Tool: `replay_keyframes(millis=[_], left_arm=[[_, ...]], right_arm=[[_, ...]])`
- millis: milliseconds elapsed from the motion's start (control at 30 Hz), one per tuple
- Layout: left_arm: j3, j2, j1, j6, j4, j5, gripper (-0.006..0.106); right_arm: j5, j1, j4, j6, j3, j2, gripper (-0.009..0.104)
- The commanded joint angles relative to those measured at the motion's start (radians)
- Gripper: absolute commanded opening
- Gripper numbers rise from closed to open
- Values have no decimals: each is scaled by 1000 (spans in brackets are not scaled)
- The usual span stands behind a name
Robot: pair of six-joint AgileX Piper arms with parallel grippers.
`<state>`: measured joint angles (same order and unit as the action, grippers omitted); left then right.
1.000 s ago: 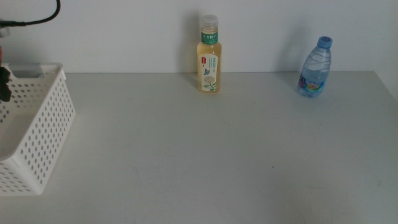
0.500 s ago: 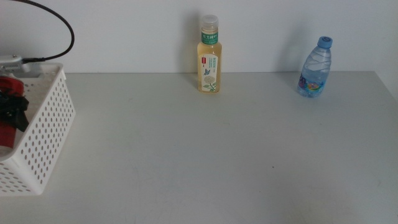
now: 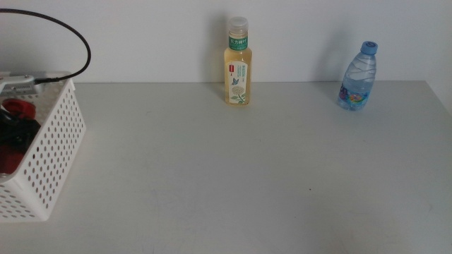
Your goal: Use arms to grab the bottles and put them into the dustbin to the left of the table.
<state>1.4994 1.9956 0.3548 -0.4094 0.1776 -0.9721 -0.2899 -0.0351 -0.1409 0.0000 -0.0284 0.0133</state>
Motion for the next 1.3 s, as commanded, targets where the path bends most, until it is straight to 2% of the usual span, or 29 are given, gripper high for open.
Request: replay_keyframes(millis=[0, 133, 300, 333, 367, 433, 533, 700, 900, 1100, 1267], left_arm=[[38, -51, -6, 17, 24, 23, 4], [38, -35, -6, 18, 25, 23, 15], [38, -29, -6, 18, 25, 24, 37], [39, -29, -6, 18, 31, 24, 63], [39, -29, -6, 18, 31, 24, 75], [39, -29, -6, 18, 28, 22, 82], [39, -29, -6, 22, 36, -4, 86], [98, -35, -7, 62, 101, -150, 86], [194, -131, -34, 152, 112, -219, 86], [204, -332, -104, 223, 67, -194, 86], [204, -474, -216, 226, 46, -187, 86]], right_arm=[[71, -6, 5, -14, 9, 21, 68], [71, -6, 5, -14, 9, 21, 68], [71, -6, 5, -14, 9, 21, 68], [71, -6, 5, -14, 9, 21, 68], [71, -6, 5, -14, 9, 21, 68], [71, -6, 5, -14, 9, 21, 68], [71, -6, 5, -14, 9, 21, 68], [71, -6, 5, -14, 9, 21, 68], [71, -6, 5, -14, 9, 21, 68], [71, -6, 5, -14, 9, 21, 68], [71, -6, 5, -14, 9, 21, 68]])
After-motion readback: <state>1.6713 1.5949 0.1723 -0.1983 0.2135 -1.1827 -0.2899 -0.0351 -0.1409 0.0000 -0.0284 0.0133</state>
